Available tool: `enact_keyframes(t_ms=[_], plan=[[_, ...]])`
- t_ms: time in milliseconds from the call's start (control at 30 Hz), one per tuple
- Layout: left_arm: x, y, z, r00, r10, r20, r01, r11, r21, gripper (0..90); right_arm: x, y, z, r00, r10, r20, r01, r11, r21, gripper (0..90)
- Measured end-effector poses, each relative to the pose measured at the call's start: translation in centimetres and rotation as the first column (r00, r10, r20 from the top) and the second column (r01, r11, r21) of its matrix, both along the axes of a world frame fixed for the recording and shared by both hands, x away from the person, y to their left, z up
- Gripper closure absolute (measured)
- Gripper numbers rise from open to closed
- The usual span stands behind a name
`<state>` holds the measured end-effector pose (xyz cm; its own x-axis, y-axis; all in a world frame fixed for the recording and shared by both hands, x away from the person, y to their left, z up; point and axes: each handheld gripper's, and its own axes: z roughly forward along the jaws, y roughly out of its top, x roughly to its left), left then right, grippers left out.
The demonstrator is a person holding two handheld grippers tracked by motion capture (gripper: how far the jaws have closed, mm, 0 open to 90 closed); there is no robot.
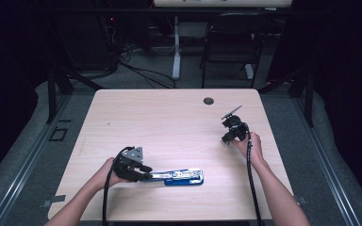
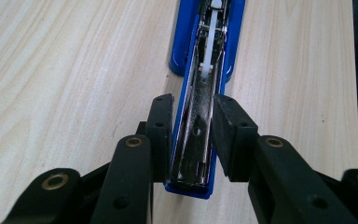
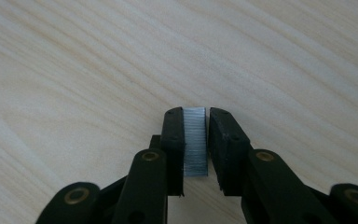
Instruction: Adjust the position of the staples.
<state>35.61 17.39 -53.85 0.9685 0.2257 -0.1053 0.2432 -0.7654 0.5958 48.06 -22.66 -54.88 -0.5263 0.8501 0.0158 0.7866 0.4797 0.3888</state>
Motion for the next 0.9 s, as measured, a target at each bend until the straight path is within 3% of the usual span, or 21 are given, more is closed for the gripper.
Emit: enact_keyframes(t_ms=[200,300,567,900], plan=[[0.0,0.0,0.0,1.0000,0.004,0.003,-0.004,1.0000,0.001,69.3,-0.1,-0.2,0.2,1.0000,0.004,0.005,-0.004,1.0000,-0.001,78.0],[0.0,0.0,0.0,1.0000,-0.003,-0.007,0.003,1.0000,-0.009,69.3,-0.3,-0.1,0.5,0.9996,-0.012,0.024,0.011,0.9995,0.030,78.1],[0.0,0.0,0.0,1.0000,0.002,-0.003,-0.002,1.0000,0.001,69.4,-1.4,0.8,2.2,0.9982,0.058,0.018,-0.058,0.9979,0.028,78.0],[0.0,-0.1,0.0,1.0000,-0.001,-0.006,0.001,1.0000,-0.006,69.5,-4.5,2.3,3.7,0.9901,0.139,0.018,-0.140,0.9889,0.050,78.0]])
